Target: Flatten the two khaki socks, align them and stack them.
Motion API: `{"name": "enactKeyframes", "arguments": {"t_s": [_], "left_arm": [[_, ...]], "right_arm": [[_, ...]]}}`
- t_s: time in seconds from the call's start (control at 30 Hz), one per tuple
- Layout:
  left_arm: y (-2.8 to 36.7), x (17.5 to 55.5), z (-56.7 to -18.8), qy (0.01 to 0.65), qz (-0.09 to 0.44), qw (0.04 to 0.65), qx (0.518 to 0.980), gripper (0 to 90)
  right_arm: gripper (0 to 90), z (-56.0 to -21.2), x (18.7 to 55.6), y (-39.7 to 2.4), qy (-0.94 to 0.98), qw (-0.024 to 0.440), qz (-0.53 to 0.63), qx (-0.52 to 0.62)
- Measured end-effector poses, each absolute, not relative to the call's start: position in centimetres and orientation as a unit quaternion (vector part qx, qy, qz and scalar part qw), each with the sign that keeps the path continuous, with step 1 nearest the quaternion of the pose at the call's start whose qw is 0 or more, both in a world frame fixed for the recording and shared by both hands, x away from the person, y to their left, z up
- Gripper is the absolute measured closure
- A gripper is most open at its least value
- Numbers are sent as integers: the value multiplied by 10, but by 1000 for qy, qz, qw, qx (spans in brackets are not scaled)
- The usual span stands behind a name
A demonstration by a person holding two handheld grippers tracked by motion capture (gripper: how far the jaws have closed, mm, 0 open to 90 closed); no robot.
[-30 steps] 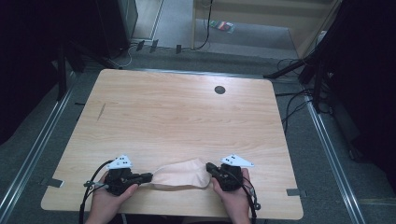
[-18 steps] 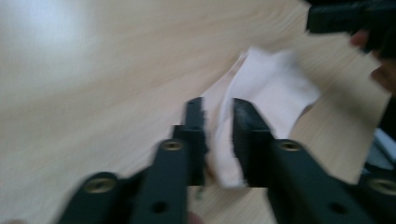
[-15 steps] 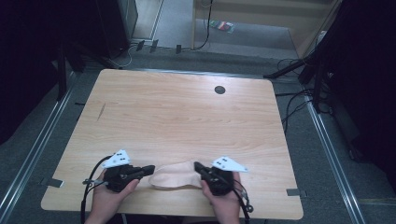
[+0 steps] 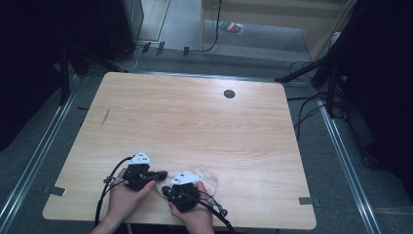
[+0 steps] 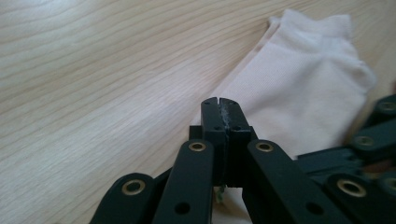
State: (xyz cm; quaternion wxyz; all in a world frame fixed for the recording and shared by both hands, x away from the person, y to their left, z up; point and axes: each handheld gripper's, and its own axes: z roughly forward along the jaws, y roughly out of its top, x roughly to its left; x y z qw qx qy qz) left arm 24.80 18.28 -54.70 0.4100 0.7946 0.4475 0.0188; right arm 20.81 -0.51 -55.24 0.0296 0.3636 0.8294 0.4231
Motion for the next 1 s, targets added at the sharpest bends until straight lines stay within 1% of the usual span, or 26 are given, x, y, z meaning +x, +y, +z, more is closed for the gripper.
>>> {"name": "enactKeyframes", "arguments": {"t_s": [0.17,0.33,0.43,0.5,0.57,0.63,0.7,0.77,0.83,0.9,0.97,1.0], "left_arm": [[183,247,-548,451,24,413,791,900],[195,243,-549,460,22,420,782,900],[201,245,-550,470,35,413,779,900],[204,248,-554,471,21,426,773,900],[205,248,-552,471,26,426,772,900],[211,246,-546,478,22,449,755,900],[214,241,-537,463,17,480,745,900],[207,237,-532,445,21,471,761,900],[200,237,-536,441,21,451,776,900],[197,239,-541,444,14,441,780,900],[195,240,-546,446,8,431,785,900],[194,240,-547,446,7,428,786,900]], "right_arm": [[900,-552,200,-1,840,68,413,346],[900,-553,197,0,836,80,415,350],[900,-554,197,-2,833,76,420,351],[900,-554,198,-2,833,73,419,354],[900,-552,201,-3,831,56,419,362],[900,-551,203,-6,826,43,423,370],[900,-548,202,-9,819,45,436,370],[900,-544,201,-9,814,49,447,368],[900,-543,200,-6,814,52,452,361],[900,-543,200,0,818,51,452,353],[900,-545,200,6,820,64,449,349],[900,-546,201,8,821,63,447,350]]}}
